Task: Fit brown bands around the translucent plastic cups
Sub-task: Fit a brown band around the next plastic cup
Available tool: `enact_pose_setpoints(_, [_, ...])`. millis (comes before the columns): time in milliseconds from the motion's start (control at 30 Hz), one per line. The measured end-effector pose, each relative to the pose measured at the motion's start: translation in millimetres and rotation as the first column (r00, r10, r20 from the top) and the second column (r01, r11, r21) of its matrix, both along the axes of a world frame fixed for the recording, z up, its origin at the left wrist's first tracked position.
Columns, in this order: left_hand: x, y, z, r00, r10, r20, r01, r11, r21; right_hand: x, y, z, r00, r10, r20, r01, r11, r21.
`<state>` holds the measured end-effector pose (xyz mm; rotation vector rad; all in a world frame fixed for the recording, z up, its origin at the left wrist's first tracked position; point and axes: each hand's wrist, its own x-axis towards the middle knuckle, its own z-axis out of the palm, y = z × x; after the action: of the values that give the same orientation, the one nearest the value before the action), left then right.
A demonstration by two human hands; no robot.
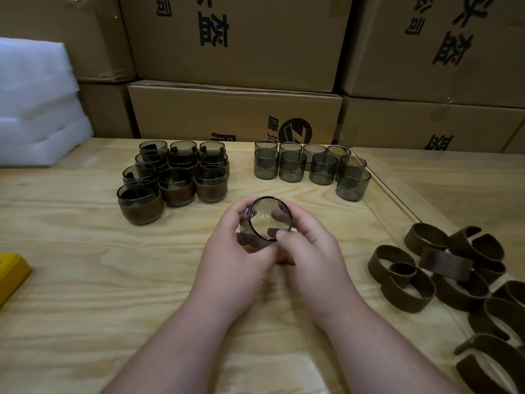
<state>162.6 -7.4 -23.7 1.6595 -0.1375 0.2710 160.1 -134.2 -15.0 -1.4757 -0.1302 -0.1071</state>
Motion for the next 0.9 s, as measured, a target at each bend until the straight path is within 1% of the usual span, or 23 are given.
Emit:
enact_pose_setpoints(100, [-1,0,1,1.0,0.01,-0.01,-0.01,1.0,-0.008,1,1,-1,1.0,-0.013,0.022,0.014,0.998,-0.061])
enact_pose_setpoints(300, [0,0,0,1.0,0.003,0.015,-0.004,0.998,0.059,1,2,-7,0.996,-0.049,0.072,0.057,0.991,-0.122])
enact_pose_setpoints(500, [-3,1,-1,0.999,-0.011,0.035,0.004,0.985,0.174,-1,4,-4,0.993,-0.086,0.086,0.094,0.991,-0.099])
enact_pose_setpoints(667, [-10,-4,3,0.994,-0.057,0.097,0.027,0.96,0.279,1,1,-3,0.985,-0.149,0.084,0.149,0.989,0.005])
enact_pose_setpoints(833, [-11,-4,3,0.99,-0.082,0.118,0.039,0.945,0.325,2,1,-5,0.961,-0.258,0.099,0.264,0.963,-0.051])
enact_pose_setpoints(900, [-11,-4,4,0.989,-0.091,0.12,0.046,0.941,0.335,2,1,-4,0.956,-0.278,0.09,0.284,0.957,-0.067])
